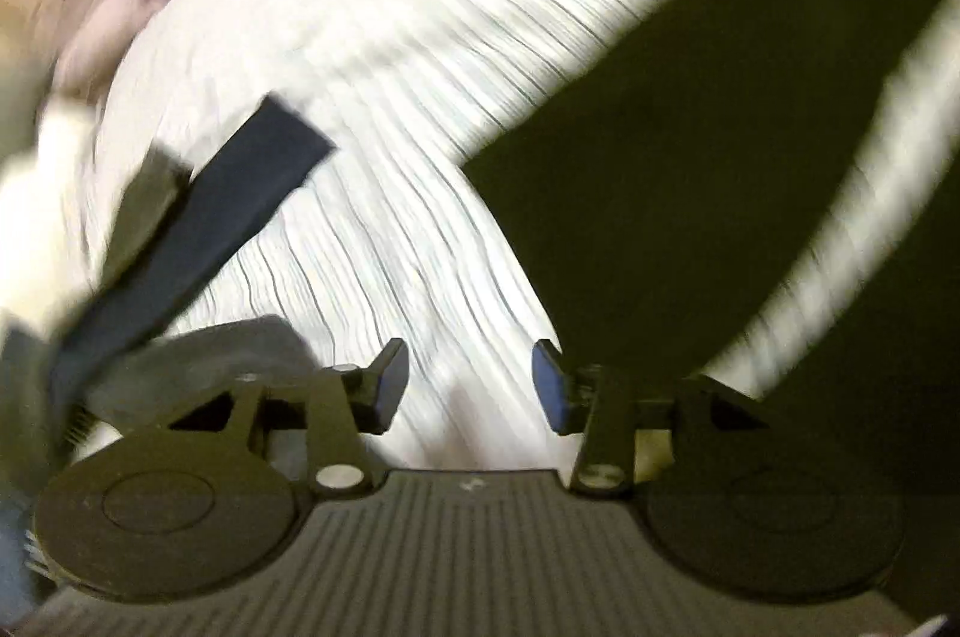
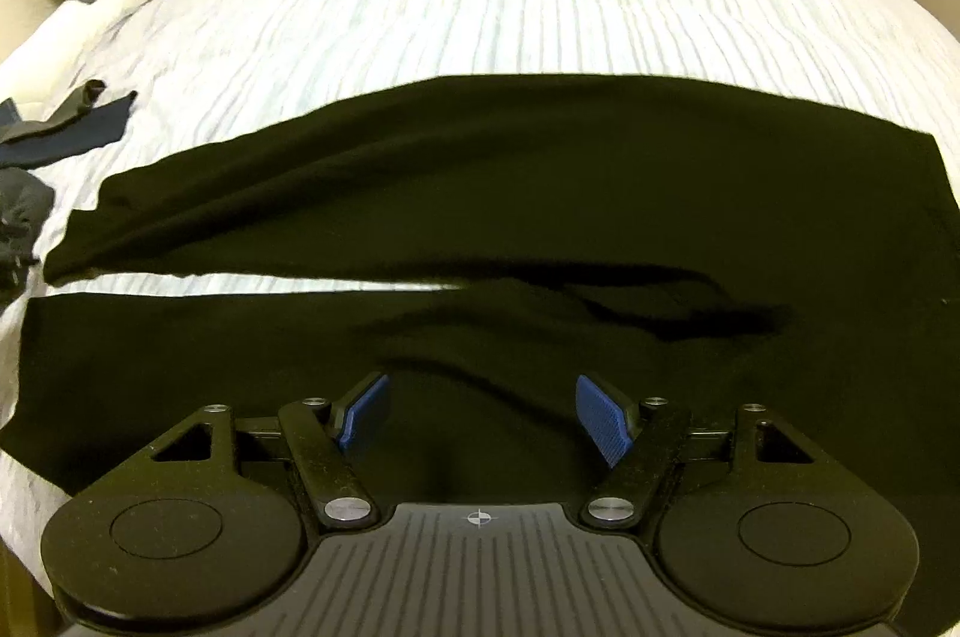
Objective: Fold clothes
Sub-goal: 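Lower the trousers flat onto the bed and open both grippers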
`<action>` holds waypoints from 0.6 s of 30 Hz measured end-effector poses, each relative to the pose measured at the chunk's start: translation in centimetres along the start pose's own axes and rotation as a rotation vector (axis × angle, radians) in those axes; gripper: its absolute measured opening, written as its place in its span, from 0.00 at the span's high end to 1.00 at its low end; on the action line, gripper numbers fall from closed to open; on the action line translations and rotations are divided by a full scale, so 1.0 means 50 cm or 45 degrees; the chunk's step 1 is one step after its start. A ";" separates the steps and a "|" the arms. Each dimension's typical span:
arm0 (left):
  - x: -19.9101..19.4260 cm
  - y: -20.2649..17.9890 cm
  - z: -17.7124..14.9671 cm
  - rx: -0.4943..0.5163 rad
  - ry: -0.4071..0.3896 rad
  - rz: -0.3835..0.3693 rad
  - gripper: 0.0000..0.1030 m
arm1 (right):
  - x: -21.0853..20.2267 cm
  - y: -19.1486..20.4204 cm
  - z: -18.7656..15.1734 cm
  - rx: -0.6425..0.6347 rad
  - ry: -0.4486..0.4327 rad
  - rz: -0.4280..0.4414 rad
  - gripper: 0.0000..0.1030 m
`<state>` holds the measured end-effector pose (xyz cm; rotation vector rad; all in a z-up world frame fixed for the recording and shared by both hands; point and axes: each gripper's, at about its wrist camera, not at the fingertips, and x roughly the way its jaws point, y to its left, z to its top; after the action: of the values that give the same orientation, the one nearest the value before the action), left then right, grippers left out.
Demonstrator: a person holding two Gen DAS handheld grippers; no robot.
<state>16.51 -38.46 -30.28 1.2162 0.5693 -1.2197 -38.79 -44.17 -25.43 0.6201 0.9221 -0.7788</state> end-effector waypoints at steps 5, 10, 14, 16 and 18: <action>0.109 0.046 0.102 -0.224 -0.075 -0.190 0.40 | -0.003 -0.004 -0.019 0.013 0.015 -0.044 0.30; 0.223 0.042 0.129 -0.234 0.002 -0.303 0.76 | -0.004 -0.012 -0.048 0.054 0.040 -0.088 0.30; 0.220 0.056 0.132 -0.243 -0.110 -0.099 1.00 | -0.003 -0.025 -0.080 0.113 0.071 -0.125 0.30; 0.229 0.081 0.137 -0.306 -0.092 -0.001 1.00 | -0.002 -0.030 -0.094 0.140 0.086 -0.141 0.30; 0.213 0.092 0.132 -0.310 -0.085 0.029 0.93 | -0.003 -0.024 -0.092 0.141 0.082 -0.130 0.30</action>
<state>22.39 -49.21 -35.57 0.9713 0.6331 -1.1318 -41.92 -41.33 -27.64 0.7021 0.9799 -0.9101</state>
